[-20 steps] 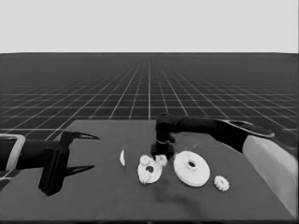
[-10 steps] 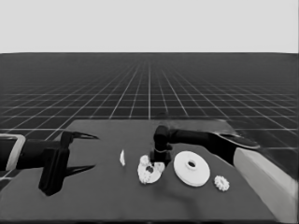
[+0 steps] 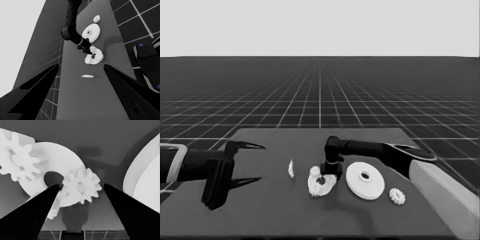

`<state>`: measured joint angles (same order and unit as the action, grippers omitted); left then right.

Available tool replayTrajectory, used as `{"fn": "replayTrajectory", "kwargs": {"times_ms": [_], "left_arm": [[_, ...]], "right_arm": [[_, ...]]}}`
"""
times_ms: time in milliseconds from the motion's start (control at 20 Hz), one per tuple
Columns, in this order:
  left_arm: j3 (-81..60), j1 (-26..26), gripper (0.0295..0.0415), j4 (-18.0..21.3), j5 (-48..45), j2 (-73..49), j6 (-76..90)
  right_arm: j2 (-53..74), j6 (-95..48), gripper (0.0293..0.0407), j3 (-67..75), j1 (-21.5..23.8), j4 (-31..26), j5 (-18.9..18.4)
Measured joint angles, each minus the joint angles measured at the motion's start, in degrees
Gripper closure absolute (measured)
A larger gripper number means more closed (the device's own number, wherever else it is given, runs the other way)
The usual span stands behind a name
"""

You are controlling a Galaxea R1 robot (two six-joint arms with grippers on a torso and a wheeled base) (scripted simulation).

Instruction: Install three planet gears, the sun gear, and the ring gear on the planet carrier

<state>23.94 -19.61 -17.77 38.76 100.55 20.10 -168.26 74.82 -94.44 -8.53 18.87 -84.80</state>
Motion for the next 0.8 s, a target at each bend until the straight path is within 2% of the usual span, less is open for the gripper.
{"fn": "replayTrajectory", "kwargs": {"times_ms": [300, 450, 800], "left_arm": [[0.0, 0.0, 0.0326, 0.0, 0.0, 0.0, 0.0], [0.0, 0.0, 0.0326, 0.0, 0.0, 0.0, 0.0], [0.0, 0.0, 0.0326, 0.0, 0.0, 0.0, 0.0]], "right_arm": [[0.0, 0.0, 0.0315, 0.0, 0.0, 0.0, 0.0], [1.5, 3.2, 0.0315, 5.3, 7.0, -6.5, -2.7], [1.6, 3.5, 0.0315, 5.8, 8.9, -8.4, -3.1]]}}
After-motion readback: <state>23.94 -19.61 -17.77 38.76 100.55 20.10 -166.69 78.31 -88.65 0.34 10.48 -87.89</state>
